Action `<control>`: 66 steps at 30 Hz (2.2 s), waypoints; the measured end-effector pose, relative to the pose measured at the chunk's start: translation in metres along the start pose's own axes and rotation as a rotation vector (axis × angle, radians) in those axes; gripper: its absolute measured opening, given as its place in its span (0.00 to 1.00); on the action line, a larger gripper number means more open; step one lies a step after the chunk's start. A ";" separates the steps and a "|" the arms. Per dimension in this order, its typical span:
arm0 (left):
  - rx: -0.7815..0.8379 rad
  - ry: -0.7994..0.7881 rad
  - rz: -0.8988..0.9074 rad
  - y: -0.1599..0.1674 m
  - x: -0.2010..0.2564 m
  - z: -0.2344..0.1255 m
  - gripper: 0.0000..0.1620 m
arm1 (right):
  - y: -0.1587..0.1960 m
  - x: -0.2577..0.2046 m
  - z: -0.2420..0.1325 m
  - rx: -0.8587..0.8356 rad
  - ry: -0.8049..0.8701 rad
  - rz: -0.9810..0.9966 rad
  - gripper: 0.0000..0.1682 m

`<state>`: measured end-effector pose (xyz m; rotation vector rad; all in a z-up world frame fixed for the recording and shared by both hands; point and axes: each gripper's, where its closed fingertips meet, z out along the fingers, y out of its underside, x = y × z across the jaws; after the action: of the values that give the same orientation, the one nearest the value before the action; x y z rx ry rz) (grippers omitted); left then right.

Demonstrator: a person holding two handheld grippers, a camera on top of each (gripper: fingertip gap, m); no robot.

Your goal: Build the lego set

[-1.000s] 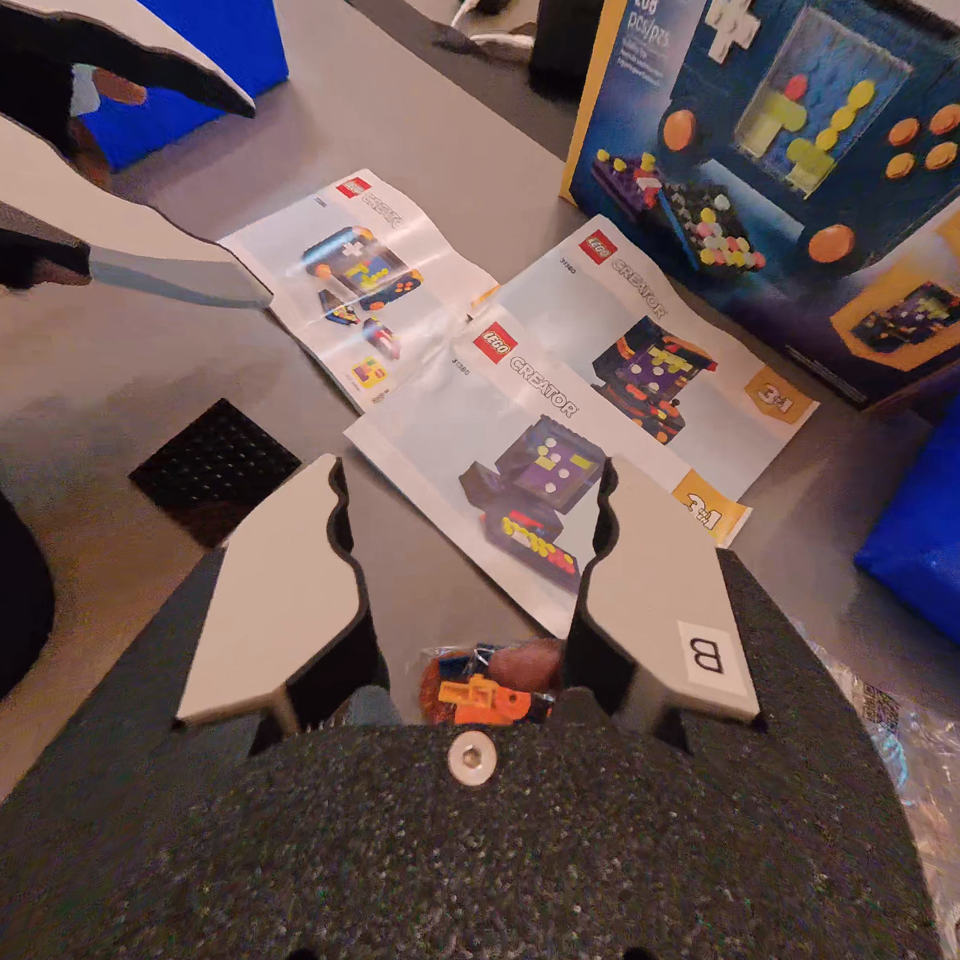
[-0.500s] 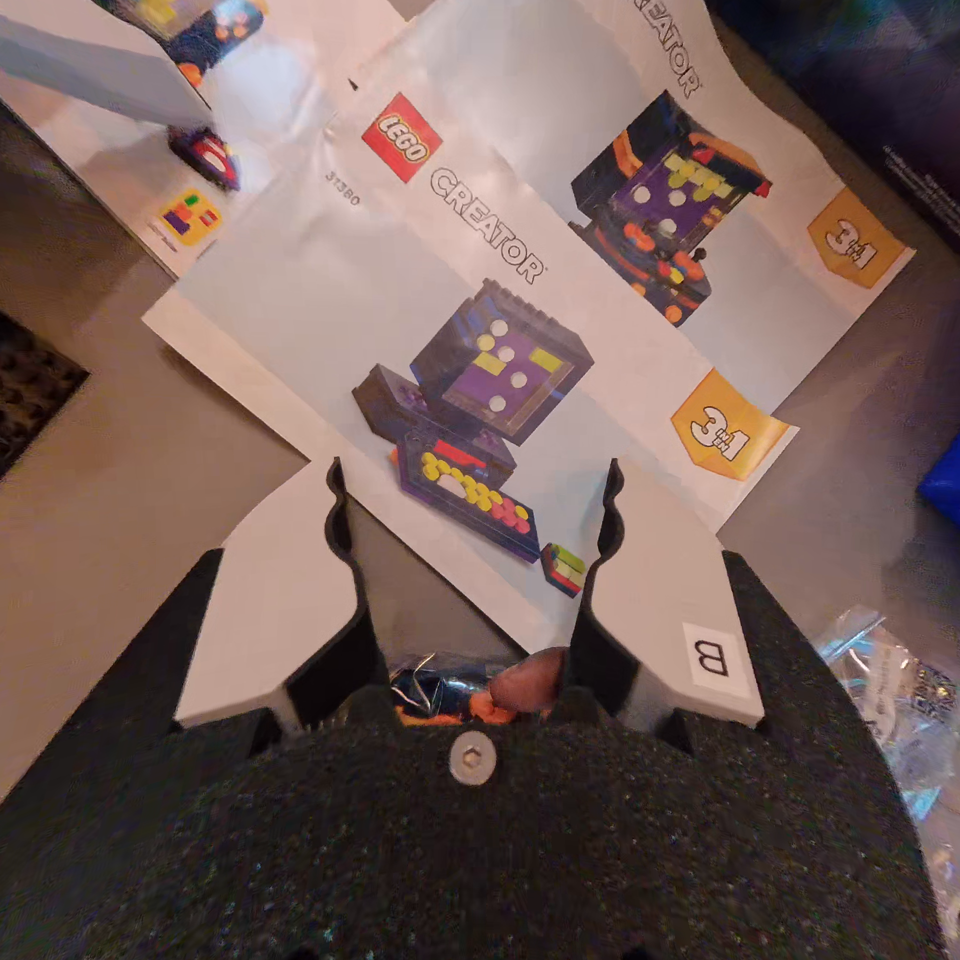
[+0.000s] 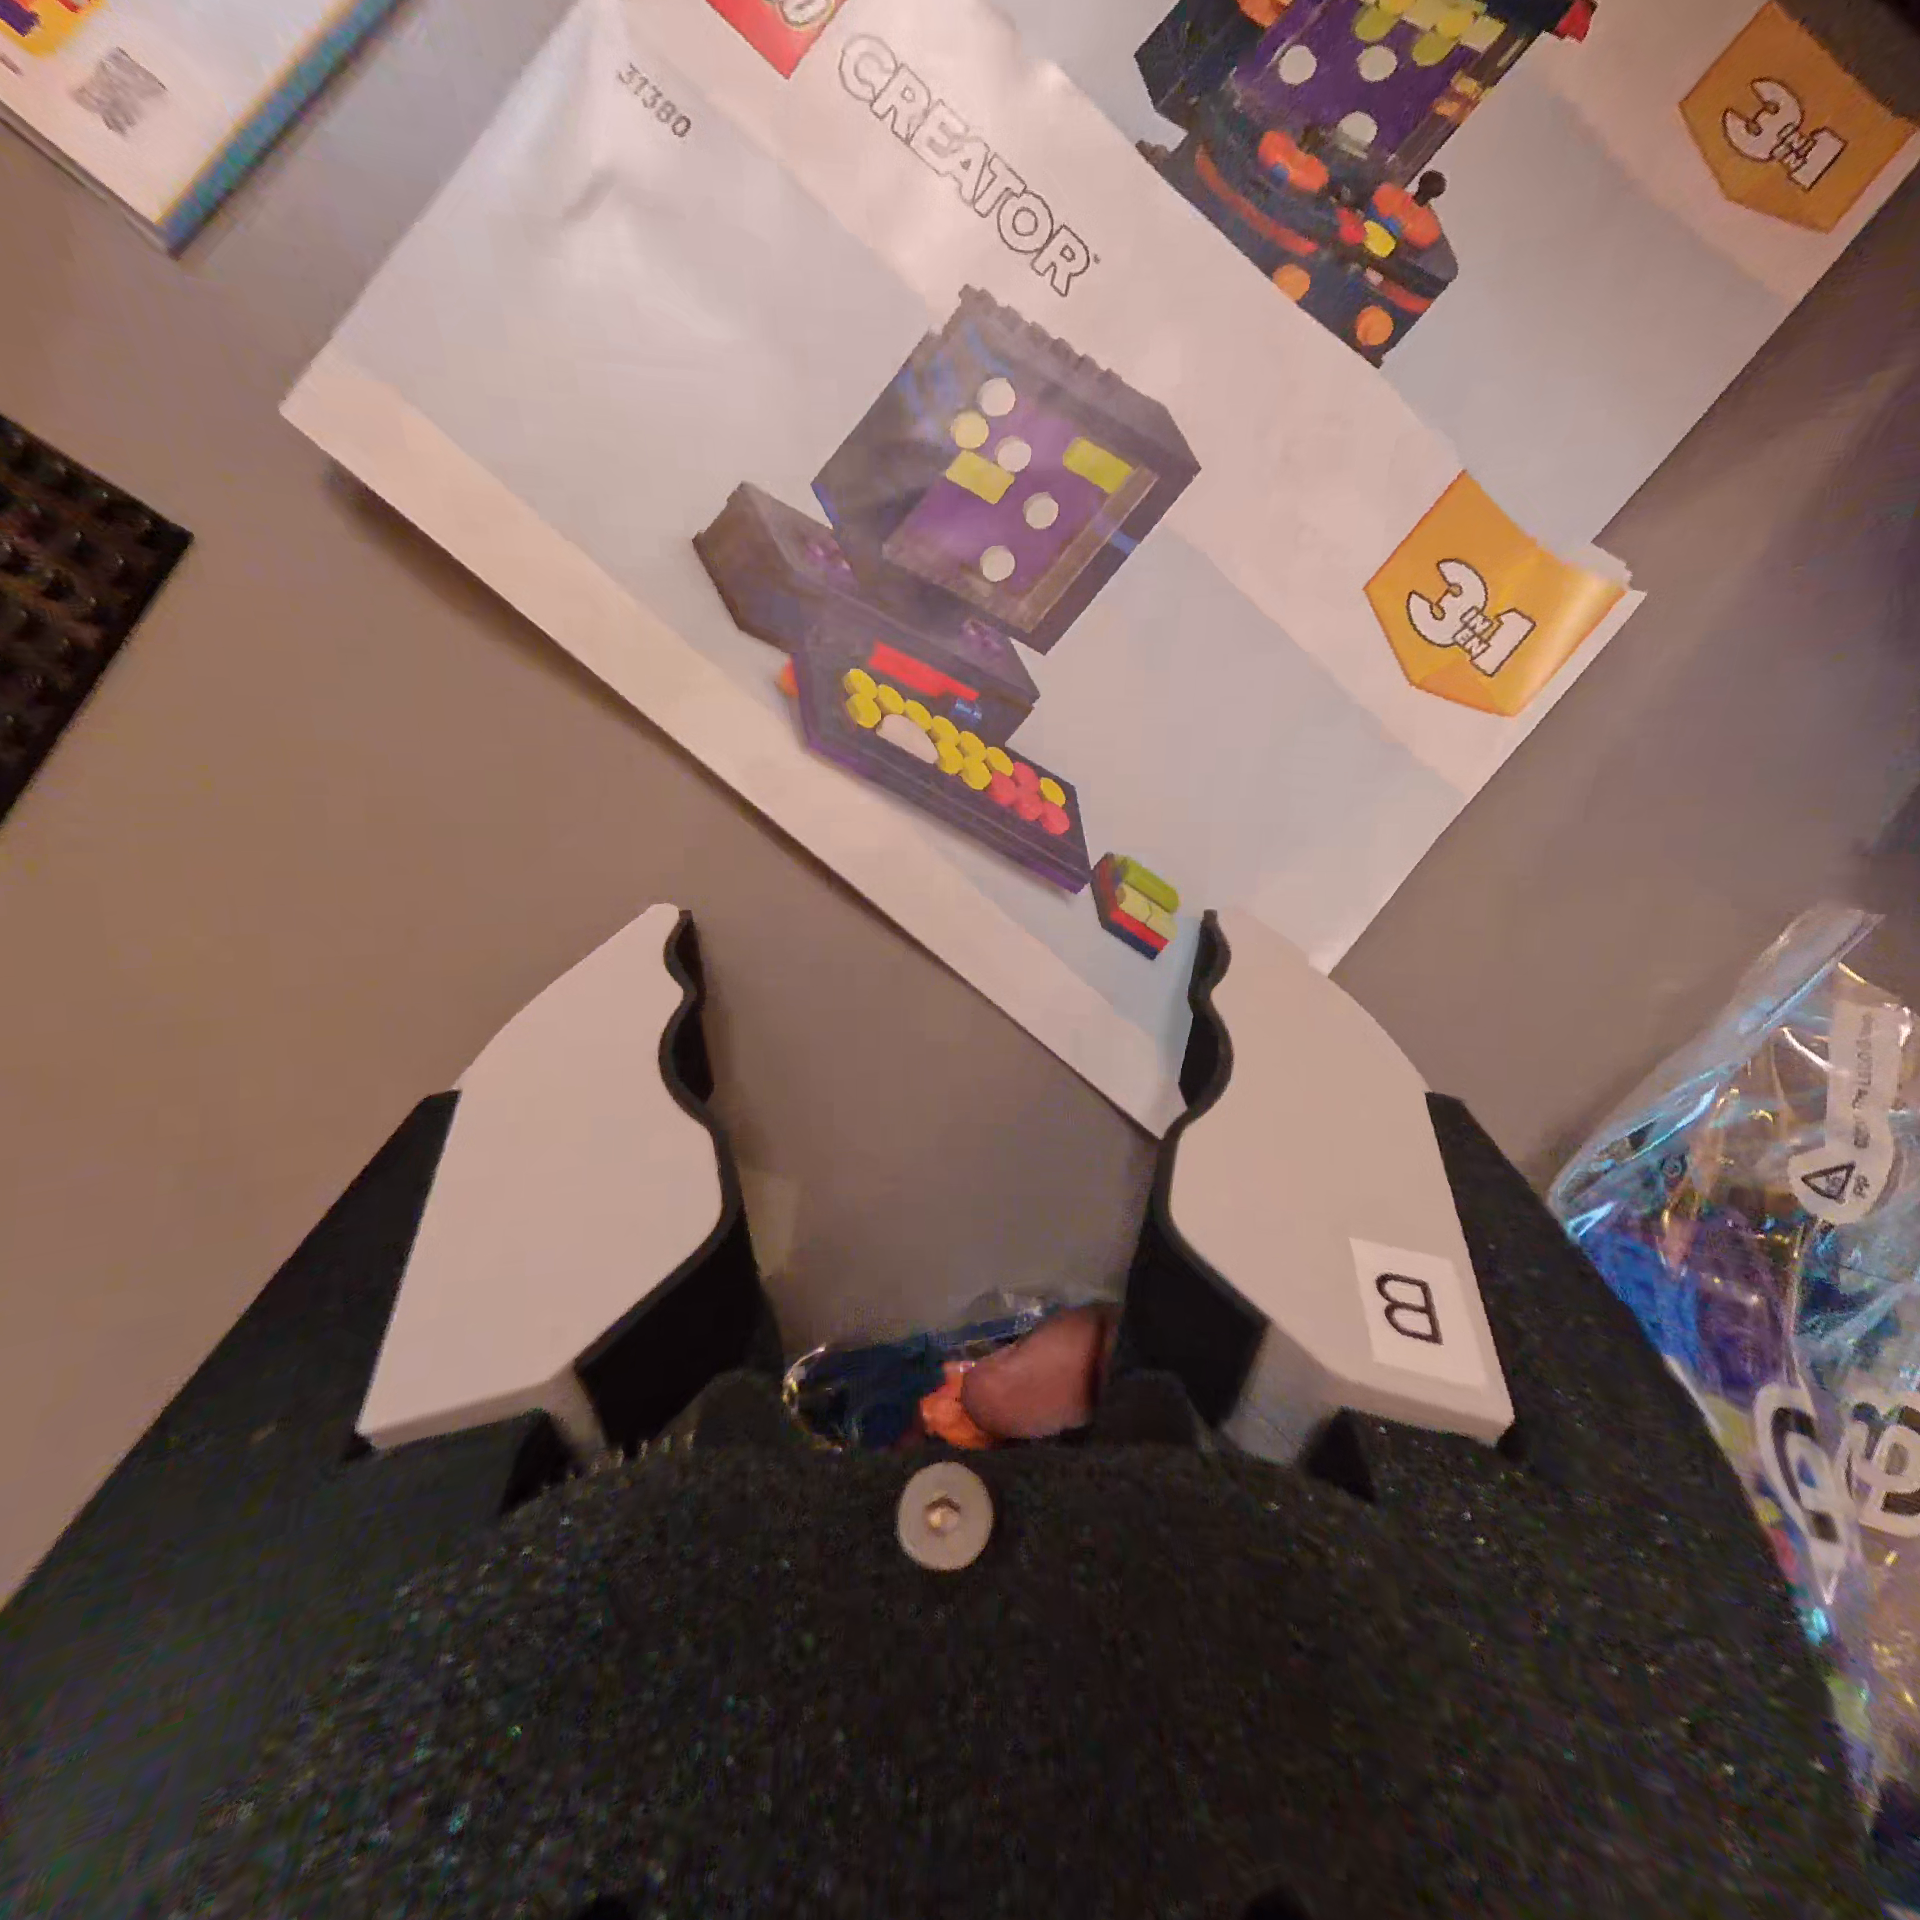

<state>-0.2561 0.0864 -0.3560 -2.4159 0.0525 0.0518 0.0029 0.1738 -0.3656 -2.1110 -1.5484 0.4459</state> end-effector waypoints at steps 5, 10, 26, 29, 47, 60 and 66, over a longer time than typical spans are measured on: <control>0.020 -0.023 0.056 0.006 -0.004 -0.011 0.42 | -0.002 -0.010 -0.010 -0.026 -0.089 -0.017 0.55; 0.111 -0.003 0.106 -0.019 0.019 -0.026 0.42 | -0.051 0.006 -0.005 0.166 -0.019 0.058 0.28; 0.048 0.058 0.130 -0.012 0.036 -0.009 0.39 | -0.045 -0.038 0.002 0.075 -0.098 -0.022 0.36; 0.032 0.033 0.145 -0.008 0.034 -0.005 0.38 | -0.081 -0.016 -0.003 0.158 -0.029 -0.046 0.33; 0.048 0.084 0.114 -0.006 0.037 -0.004 0.40 | -0.128 0.021 0.019 0.264 -0.040 -0.052 0.39; 0.051 0.393 0.088 -0.024 0.124 -0.026 0.37 | -0.024 -0.014 -0.033 0.150 -0.264 -0.359 0.47; -0.002 0.383 0.083 -0.020 0.130 -0.012 0.38 | -0.014 -0.011 -0.031 0.136 -0.256 -0.345 0.45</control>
<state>-0.1255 0.0901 -0.3405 -2.3922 0.3267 -0.3731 0.0048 0.1608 -0.3324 -1.6900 -1.9215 0.6944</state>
